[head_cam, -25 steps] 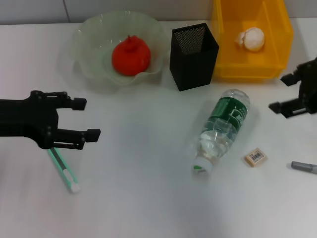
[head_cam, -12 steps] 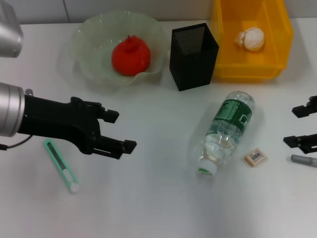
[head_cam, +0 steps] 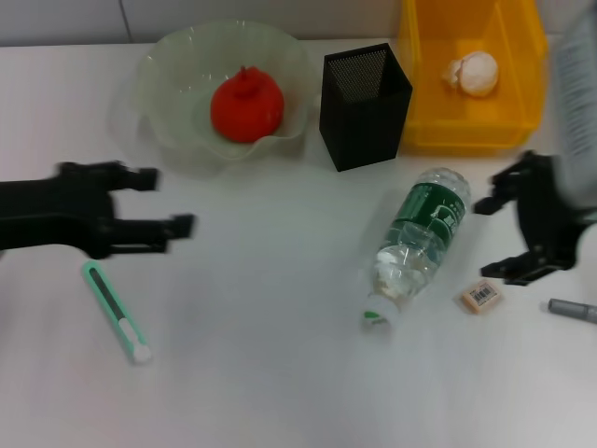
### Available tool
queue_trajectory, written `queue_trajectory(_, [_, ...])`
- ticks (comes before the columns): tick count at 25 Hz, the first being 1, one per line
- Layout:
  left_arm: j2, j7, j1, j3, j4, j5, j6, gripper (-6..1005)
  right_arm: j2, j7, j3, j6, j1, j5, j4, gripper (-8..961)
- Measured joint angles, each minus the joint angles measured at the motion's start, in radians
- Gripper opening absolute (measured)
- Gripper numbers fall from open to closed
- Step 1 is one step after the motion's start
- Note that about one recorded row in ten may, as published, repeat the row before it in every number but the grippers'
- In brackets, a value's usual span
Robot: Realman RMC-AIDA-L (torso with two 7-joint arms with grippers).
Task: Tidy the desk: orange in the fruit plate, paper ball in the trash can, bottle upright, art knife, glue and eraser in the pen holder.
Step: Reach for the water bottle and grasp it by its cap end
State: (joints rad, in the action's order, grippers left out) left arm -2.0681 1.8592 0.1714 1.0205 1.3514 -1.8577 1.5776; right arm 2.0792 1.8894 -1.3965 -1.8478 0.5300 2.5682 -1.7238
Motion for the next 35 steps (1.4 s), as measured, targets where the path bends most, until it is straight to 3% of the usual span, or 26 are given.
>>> queue_trajectory(6, [0.003,-0.130,-0.020,-0.186,-0.167,0.082,0.032,854,0.002,-0.133,-0.184,0.073,0.095,0.039,0.056,672])
queue_trajectory(12, [0.001,-0.247,-0.020,-0.338,-0.305,0.090,0.095,855,-0.001,-0.212,-0.325,0.102,0.248,0.015,0.252,668])
queue_trajectory(19, [0.000,-0.373,-0.037,-0.467,-0.437,0.117,0.181,854,0.003,-0.295,-0.440,0.150,0.303,-0.005,0.346,649])
queue_trajectory(28, [0.000,-0.431,-0.060,-0.508,-0.503,0.119,0.213,855,0.003,-0.371,-0.563,0.275,0.316,-0.030,0.449,610])
queue_trajectory(35, [-0.002,-0.434,-0.060,-0.512,-0.541,0.120,0.214,855,0.005,-0.456,-0.601,0.343,0.319,-0.039,0.507,580])
